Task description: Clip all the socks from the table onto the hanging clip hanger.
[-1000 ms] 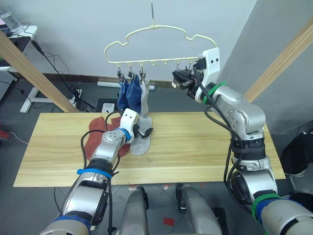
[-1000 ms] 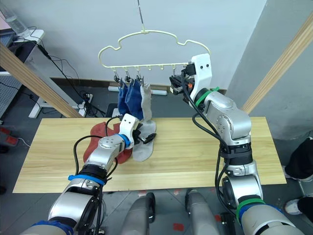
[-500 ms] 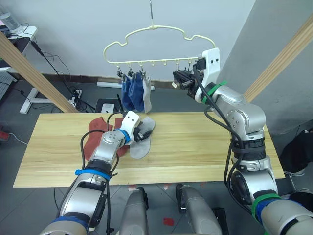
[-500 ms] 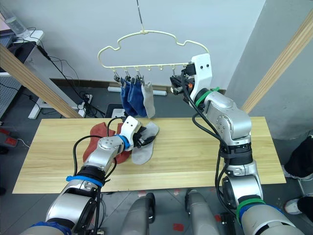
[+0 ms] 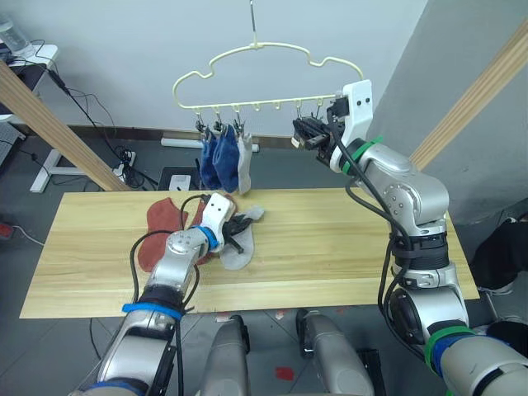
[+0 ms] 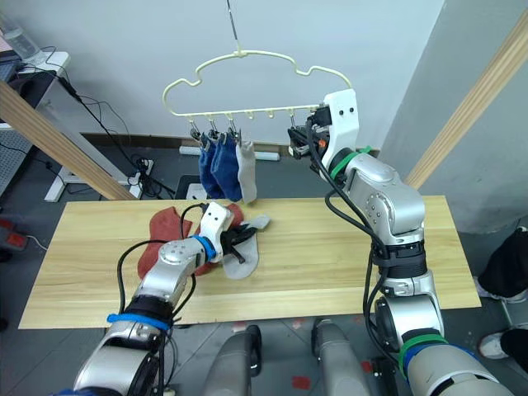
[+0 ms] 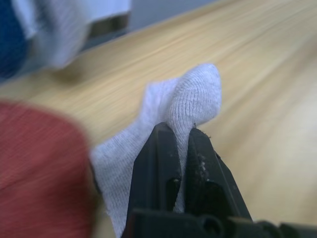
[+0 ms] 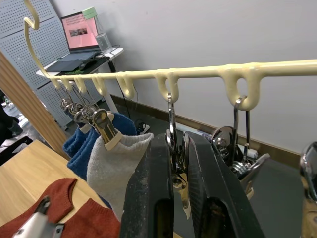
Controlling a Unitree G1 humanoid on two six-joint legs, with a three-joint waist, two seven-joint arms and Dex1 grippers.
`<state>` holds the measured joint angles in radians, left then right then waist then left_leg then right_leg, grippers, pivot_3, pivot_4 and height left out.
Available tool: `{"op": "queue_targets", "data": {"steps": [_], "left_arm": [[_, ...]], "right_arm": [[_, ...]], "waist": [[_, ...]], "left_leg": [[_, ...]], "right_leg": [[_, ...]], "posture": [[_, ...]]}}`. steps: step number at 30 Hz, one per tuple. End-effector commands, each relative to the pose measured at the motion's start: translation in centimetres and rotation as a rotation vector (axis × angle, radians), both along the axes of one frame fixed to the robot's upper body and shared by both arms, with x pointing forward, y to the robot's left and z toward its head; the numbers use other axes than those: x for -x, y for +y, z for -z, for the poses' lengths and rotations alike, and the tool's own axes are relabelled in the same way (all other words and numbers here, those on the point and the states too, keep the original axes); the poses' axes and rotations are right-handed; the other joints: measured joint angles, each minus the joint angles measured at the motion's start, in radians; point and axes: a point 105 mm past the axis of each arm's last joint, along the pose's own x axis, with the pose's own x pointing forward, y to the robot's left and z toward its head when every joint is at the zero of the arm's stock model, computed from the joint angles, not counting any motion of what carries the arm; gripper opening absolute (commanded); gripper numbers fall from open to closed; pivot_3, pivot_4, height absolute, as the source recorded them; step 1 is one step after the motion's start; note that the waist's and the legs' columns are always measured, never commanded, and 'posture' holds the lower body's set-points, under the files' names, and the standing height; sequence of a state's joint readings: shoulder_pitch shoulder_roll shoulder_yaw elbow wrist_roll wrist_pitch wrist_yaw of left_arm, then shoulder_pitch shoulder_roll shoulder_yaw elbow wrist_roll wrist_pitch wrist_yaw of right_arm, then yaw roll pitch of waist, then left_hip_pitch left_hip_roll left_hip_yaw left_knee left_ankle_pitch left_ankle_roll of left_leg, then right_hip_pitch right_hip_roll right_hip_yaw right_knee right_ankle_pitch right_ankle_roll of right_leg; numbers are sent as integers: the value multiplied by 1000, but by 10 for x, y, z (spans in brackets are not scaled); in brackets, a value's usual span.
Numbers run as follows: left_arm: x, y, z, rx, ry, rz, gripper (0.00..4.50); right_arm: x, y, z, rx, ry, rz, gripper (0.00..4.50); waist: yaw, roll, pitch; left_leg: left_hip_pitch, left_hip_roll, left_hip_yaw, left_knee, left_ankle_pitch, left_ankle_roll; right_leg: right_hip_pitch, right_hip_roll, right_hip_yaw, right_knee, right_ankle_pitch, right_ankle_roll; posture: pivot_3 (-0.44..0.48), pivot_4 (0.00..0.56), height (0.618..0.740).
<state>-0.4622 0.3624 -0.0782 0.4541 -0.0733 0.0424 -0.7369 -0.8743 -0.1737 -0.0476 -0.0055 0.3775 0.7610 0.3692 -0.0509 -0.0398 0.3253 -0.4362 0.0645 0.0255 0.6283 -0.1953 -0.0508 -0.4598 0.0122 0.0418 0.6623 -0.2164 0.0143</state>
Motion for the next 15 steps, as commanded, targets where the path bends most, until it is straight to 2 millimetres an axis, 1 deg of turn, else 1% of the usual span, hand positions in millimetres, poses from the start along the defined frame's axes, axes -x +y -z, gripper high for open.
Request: {"op": "queue_targets", "data": {"steps": [1,4,6,8,11,13,15], "left_arm": [[12,-1,-32,27,-105,58,372],[22,3,-50,35,-176,51,372],[33,5,-63,48,-235,54,372],[47,1,-78,83,-303,76,372],[63,-8,-95,53,-440,153,372],[64,-13,-99,18,-499,176,372],[58,-15,-107,23,-562,146,372]], "right_arm": [[3,-2,-11,-25,-28,-15,60],[0,-6,-10,-22,-18,-14,60],[-3,-10,-10,-25,-2,-12,60],[-5,-11,-8,-46,33,-17,60],[-6,-12,-6,-127,143,-46,60],[-4,-11,-8,-159,190,-79,60],[0,-8,-9,-237,297,-134,60]], "waist": [[-1,0,0],[-2,0,0],[-4,0,0],[-4,0,0],[1,0,0],[5,0,0],[8,0,0]], "left_leg": [[0,1,0,0,0,0],[1,0,0,0,0,0],[1,0,0,0,0,0],[1,0,0,0,0,0],[1,0,0,0,0,0],[1,0,0,0,0,0],[1,0,0,0,0,0]], "right_leg": [[0,0,0,0,0,0],[0,0,0,0,0,0],[0,0,0,0,0,0],[1,0,1,0,0,0],[1,0,0,-1,0,0],[1,0,0,0,0,0],[1,0,1,0,0,0]], "posture": [[-72,322,740],[-56,327,740],[-52,330,740],[-50,331,740],[-41,335,740],[-40,335,740],[-39,335,740]]}}
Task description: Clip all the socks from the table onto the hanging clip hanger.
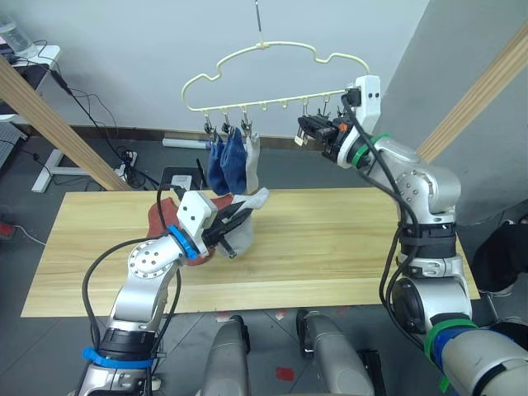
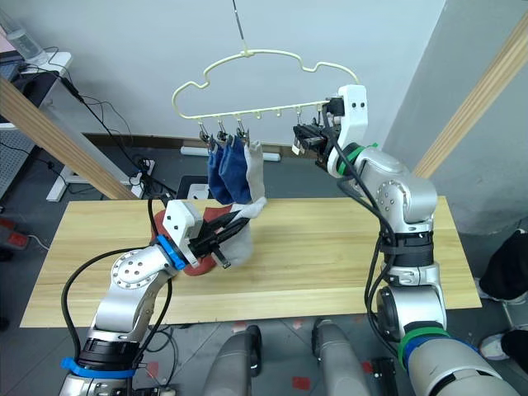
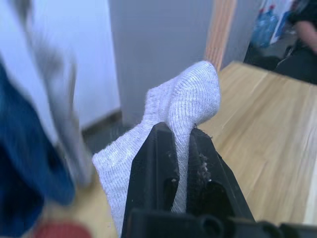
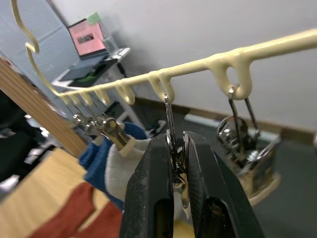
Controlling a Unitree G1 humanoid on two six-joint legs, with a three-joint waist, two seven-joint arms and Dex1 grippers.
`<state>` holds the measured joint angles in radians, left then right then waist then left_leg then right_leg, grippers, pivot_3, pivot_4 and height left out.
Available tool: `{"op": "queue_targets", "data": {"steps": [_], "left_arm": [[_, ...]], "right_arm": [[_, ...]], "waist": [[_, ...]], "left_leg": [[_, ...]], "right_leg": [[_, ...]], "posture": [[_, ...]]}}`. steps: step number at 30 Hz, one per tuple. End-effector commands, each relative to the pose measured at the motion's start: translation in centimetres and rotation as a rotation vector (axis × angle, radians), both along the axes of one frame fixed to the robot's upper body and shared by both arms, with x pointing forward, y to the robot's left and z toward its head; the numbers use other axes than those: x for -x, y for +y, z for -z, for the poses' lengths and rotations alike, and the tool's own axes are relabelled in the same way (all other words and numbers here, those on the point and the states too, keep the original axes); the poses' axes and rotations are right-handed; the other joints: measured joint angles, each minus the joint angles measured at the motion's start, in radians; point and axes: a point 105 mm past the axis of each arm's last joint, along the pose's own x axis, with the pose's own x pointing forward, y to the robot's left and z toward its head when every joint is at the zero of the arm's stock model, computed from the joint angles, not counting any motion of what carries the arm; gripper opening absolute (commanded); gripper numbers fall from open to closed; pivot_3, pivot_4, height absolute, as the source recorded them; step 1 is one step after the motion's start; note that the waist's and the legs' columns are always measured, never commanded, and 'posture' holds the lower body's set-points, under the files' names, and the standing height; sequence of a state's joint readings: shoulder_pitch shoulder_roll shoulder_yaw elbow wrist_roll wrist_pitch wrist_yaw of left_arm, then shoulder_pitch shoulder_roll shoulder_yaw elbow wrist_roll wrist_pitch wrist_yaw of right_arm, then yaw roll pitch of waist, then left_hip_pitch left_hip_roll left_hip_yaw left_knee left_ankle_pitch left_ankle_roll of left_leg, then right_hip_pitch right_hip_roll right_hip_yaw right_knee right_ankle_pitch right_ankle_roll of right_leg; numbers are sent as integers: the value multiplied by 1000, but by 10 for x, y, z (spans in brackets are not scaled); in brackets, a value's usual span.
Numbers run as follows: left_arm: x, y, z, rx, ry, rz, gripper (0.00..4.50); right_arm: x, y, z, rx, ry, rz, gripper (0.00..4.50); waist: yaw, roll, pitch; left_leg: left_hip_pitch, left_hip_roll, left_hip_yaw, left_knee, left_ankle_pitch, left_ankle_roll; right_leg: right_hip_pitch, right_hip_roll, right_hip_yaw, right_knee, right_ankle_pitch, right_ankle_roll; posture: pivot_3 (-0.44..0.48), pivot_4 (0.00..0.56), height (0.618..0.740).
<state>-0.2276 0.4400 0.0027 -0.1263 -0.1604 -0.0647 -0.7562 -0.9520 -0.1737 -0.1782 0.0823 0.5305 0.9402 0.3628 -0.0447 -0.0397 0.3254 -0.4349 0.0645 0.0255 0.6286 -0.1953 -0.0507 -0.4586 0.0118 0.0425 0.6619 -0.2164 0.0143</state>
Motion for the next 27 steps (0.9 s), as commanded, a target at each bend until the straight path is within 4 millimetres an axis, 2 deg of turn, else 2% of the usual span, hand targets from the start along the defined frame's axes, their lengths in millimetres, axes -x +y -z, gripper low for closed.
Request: {"op": "queue_targets", "data": {"steps": [1,7,11,17,27], "left_arm": [[-4,-10,-21,1,-150,-10,372],[-15,-19,-32,-42,-287,-31,372],[-25,-19,-36,-62,-348,-66,372],[-24,-26,-41,-53,-397,-43,372],[-22,-25,-44,-57,-446,-50,372]], "right_arm": [[7,0,-8,-131,152,-80,60],[18,0,-9,-155,276,-161,60],[23,2,-10,-169,317,-179,60],[26,4,-8,-177,350,-178,60],[27,6,-3,-167,383,-170,60]], "waist": [[4,0,0],[6,0,0],[6,0,0],[2,0,0],[2,0,0]], "left_leg": [[0,0,0,0,0,0],[-1,0,1,-1,-1,2],[-1,0,1,-1,-2,3],[-2,0,1,-1,-2,3],[-2,0,1,-1,-2,3]], "right_leg": [[0,0,0,0,0,0],[0,0,0,-2,0,0],[0,0,0,-3,0,0],[0,0,0,-3,0,0],[0,0,0,-3,0,0]], "posture": [[-42,335,740],[-60,334,740],[-69,328,740],[-74,326,740],[-66,324,740]]}}
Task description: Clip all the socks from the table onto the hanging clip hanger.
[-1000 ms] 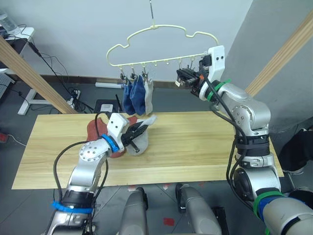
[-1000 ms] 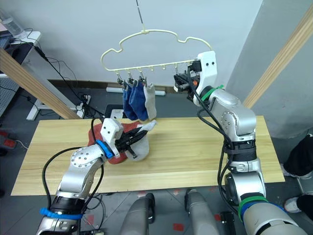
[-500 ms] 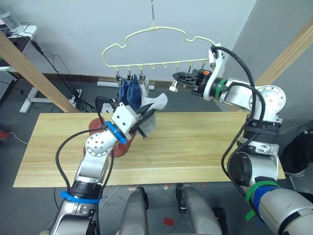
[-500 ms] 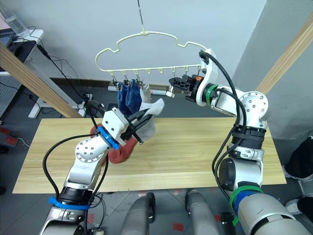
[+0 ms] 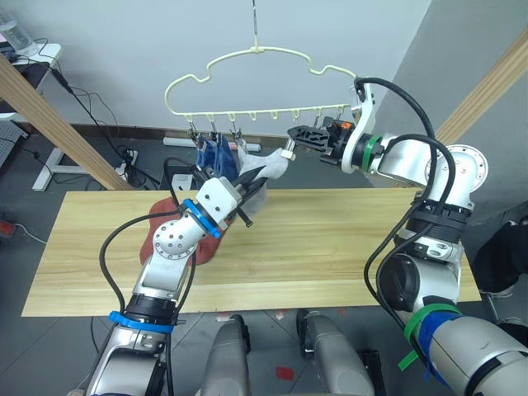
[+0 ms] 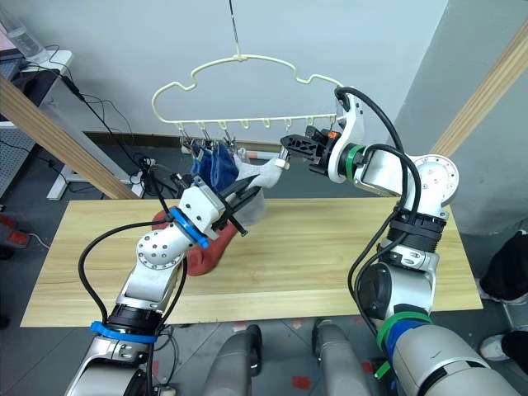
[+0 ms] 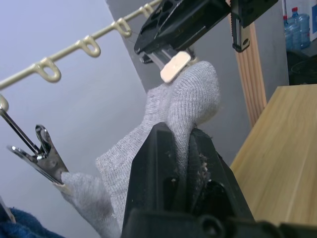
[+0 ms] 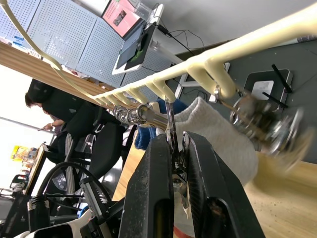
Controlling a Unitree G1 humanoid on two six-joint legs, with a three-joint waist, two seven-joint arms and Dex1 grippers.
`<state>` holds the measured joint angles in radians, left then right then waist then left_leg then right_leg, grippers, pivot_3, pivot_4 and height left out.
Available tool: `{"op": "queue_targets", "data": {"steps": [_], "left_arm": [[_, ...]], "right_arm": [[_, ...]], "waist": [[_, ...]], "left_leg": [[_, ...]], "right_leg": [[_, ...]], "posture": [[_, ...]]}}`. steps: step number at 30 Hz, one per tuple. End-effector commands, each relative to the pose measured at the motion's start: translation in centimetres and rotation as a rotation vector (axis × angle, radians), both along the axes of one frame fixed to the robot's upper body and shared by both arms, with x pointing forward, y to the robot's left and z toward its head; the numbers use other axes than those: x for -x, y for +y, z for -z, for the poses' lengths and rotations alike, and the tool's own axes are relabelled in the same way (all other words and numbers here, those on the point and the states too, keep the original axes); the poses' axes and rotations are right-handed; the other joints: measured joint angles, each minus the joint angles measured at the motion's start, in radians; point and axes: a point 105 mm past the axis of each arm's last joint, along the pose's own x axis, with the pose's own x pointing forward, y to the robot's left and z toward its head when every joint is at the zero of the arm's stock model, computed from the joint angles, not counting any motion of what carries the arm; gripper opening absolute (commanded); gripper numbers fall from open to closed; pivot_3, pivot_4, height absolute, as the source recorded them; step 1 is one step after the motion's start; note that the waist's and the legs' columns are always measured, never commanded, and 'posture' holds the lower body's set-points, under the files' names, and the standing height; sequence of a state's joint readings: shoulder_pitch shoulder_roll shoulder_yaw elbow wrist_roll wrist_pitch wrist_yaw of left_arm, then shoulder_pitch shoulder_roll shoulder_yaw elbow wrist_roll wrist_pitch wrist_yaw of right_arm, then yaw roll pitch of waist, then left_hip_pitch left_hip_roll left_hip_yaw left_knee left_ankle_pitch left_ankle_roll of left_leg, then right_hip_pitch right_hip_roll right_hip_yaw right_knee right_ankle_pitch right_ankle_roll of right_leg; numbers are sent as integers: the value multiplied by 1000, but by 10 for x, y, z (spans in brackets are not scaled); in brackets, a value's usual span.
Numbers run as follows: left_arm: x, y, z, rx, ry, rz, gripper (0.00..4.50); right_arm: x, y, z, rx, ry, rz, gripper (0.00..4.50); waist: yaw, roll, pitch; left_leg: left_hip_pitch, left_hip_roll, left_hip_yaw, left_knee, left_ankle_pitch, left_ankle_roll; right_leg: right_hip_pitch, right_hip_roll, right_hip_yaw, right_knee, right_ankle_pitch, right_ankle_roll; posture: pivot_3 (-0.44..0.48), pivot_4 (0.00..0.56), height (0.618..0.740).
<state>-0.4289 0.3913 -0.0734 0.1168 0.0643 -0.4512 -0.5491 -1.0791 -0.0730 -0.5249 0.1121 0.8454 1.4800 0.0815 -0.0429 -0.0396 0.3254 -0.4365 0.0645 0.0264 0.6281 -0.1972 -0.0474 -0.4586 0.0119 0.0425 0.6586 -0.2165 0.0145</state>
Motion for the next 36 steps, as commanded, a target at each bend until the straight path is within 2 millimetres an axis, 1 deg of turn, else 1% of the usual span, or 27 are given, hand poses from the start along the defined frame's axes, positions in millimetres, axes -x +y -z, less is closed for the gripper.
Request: {"op": "queue_targets", "data": {"steps": [1,11,18,23,28,29,30,31,32,33,34,35,36], "left_arm": [[4,-1,-11,2,-68,2,372],[3,-5,-9,-8,-88,6,372],[3,-9,-10,-5,-90,14,372],[3,-9,-10,-3,-87,17,338],[2,-11,-6,5,-43,24,338],[0,-13,-5,19,-17,28,338],[-2,-14,-4,30,2,31,338],[-2,-15,-4,37,16,33,338],[-6,-16,-3,55,49,31,338],[-9,-16,-1,65,75,23,538],[-12,-16,-1,72,94,17,751],[-13,-16,0,75,106,13,890],[-14,-16,0,91,132,20,1205]], "right_arm": [[3,0,-3,13,-11,-1,60],[6,8,-7,-25,15,-29,60],[9,10,-5,-27,21,-42,60],[10,11,-3,-19,11,-37,1810],[13,8,-2,-15,-7,-42,3580],[14,-1,-3,-9,-19,-24,3979],[14,-8,-3,-5,-27,-10,4264],[15,-12,-3,-1,-34,-2,4471],[18,-27,0,52,-73,35,4471],[23,-39,3,126,-121,56,4494],[28,-45,6,182,-154,62,4500],[31,-48,9,217,-176,59,4500],[33,-53,11,260,-211,81,4500]], "waist": [[0,0,0],[0,0,0],[-1,0,0],[-2,0,0],[-5,0,0],[-5,0,0],[-4,0,0],[-2,0,0],[-1,0,0],[3,0,0],[7,0,0],[7,0,0],[4,0,0]], "left_leg": [[0,0,0,0,0,0],[0,0,0,0,0,0],[0,0,0,0,0,0],[0,0,0,0,0,0],[-1,0,0,0,0,0],[-1,0,0,0,0,0],[-1,0,0,0,0,0],[-1,0,-1,0,0,0],[-1,0,-1,0,0,0],[-2,0,-1,0,0,0],[-2,-1,-1,0,0,0],[-3,-1,-2,0,0,0],[-4,-1,-1,0,0,1]], "right_leg": [[0,0,0,0,0,0],[0,0,0,0,0,0],[0,0,0,0,0,0],[0,0,0,0,0,0],[0,0,0,0,0,0],[0,0,0,0,0,0],[0,0,0,0,0,0],[0,0,-1,0,0,0],[0,0,-1,-1,0,0],[0,0,-1,-1,0,0],[0,-1,-2,-2,0,0],[0,-1,-2,-3,0,0],[-1,-1,-1,-4,0,1]], "posture": [[-63,322,740],[-59,318,740],[-55,316,740],[-55,313,740],[-66,316,740],[-66,316,740],[-66,316,740],[-72,318,740],[-80,320,740],[-86,321,740],[-86,321,740],[-92,323,740],[-98,324,740]]}}
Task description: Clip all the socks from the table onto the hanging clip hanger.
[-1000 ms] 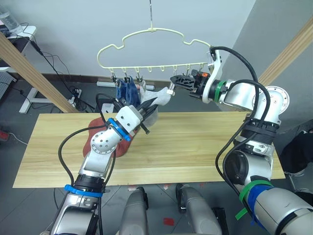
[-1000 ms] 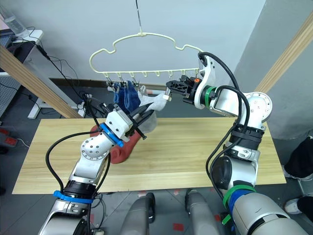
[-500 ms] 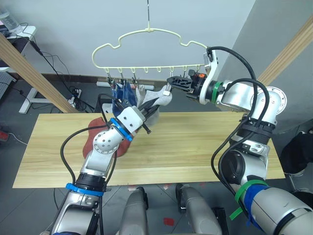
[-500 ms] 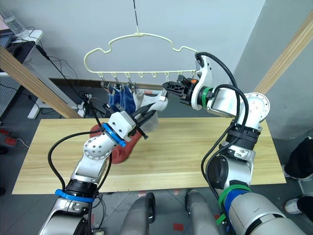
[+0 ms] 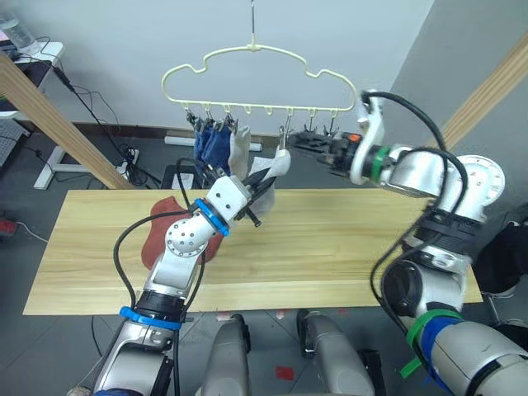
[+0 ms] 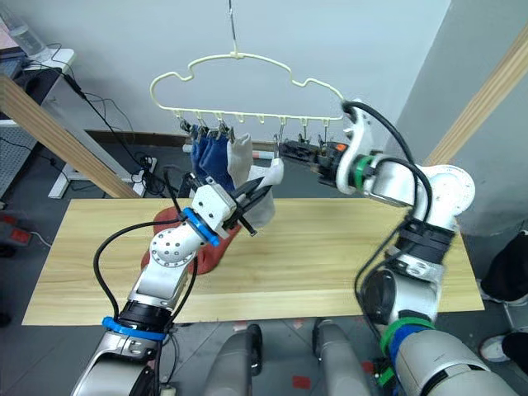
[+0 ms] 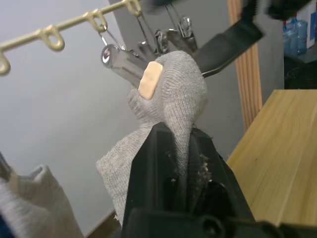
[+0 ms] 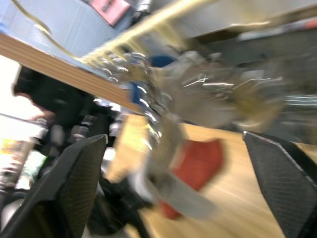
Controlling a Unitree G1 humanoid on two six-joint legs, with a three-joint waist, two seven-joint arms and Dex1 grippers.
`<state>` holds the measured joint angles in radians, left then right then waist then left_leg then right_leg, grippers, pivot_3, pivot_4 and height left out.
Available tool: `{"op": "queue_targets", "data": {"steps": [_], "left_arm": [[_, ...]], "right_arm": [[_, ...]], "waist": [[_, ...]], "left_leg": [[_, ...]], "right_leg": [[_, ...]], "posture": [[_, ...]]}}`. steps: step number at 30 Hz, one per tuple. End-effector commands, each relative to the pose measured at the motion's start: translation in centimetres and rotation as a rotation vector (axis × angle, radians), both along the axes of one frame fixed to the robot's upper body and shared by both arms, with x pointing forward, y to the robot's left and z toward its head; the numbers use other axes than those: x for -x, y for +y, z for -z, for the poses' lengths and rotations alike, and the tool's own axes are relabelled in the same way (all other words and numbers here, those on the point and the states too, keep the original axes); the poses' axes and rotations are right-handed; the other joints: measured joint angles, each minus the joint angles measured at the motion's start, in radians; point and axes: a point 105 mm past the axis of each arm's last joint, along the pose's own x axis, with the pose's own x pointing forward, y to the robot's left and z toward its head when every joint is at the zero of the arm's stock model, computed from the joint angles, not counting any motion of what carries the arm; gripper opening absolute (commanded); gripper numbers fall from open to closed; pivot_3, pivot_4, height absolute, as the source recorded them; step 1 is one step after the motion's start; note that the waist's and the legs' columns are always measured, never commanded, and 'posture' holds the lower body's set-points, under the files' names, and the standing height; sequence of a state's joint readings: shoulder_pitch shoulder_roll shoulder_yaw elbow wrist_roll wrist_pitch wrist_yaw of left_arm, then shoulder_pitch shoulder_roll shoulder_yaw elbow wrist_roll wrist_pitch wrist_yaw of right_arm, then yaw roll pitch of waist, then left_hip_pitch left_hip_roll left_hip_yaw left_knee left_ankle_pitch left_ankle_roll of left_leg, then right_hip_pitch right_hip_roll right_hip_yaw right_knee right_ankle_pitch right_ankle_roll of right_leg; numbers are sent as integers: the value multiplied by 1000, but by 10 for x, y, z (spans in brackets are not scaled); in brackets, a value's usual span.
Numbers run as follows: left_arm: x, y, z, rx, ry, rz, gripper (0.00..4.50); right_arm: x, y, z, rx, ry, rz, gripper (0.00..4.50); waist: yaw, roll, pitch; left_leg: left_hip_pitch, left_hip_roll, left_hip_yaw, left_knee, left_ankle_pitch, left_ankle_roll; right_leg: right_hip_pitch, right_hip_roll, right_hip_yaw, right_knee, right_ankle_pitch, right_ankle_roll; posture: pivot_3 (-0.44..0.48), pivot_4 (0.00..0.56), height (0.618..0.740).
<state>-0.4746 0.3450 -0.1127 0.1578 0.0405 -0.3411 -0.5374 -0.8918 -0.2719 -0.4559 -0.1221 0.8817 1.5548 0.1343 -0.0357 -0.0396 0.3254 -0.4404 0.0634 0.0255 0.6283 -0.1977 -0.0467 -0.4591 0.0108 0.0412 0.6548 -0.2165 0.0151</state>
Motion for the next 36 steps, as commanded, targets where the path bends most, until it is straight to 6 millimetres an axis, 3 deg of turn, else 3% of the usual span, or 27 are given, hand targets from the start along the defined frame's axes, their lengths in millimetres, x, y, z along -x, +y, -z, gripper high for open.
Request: {"op": "queue_targets", "data": {"steps": [1,7,11,14,17,20,27,30,32,36], "left_arm": [[-1,-3,-6,60,49,27,1462],[-5,3,-9,170,179,42,3306],[4,16,-12,209,268,90,4425],[14,29,-15,248,352,123,4470],[43,43,-26,314,456,254,4470],[61,58,-26,306,481,269,4470],[78,75,-36,365,475,231,4470],[80,72,-36,364,432,186,4500],[82,68,-35,369,425,181,4500],[83,65,-33,347,428,172,4500]], "right_arm": [[15,-2,-11,109,-177,-12,4500],[23,-4,-4,239,-343,27,4500],[27,11,0,253,-453,72,4500],[26,16,2,275,-536,139,4500],[25,27,1,283,-628,194,4500],[26,37,3,259,-664,218,4500],[22,46,-2,221,-735,286,4500],[13,54,-4,240,-766,301,3950],[7,57,-6,254,-783,325,3292],[0,59,-8,251,-795,351,3292]], "waist": [[-8,0,0],[-45,0,0],[-53,0,0],[-53,0,0],[-54,0,0],[-49,1,1],[-36,1,1],[-28,1,1],[-27,1,1],[-18,1,1]], "left_leg": [[0,0,1,0,0,0],[2,2,0,0,0,0],[4,2,0,0,0,0],[5,2,1,0,0,0],[5,2,2,0,0,0],[5,2,2,-1,0,0],[5,1,2,0,0,0],[5,1,2,0,0,0],[5,1,2,0,0,0],[5,2,1,-1,0,0]], "right_leg": [[0,0,1,0,0,0],[0,3,1,2,0,0],[0,3,2,4,0,0],[0,3,3,5,0,0],[0,3,3,4,0,0],[-1,2,3,4,0,0],[0,1,3,4,0,0],[0,1,3,3,0,0],[0,1,3,3,0,0],[-1,2,2,3,-1,0]], "posture": [[-101,324,740],[-109,327,740],[-106,337,740],[-100,340,740],[-89,344,740],[-76,345,740],[-49,348,740],[-21,344,740],[-13,341,740],[4,337,740]]}}
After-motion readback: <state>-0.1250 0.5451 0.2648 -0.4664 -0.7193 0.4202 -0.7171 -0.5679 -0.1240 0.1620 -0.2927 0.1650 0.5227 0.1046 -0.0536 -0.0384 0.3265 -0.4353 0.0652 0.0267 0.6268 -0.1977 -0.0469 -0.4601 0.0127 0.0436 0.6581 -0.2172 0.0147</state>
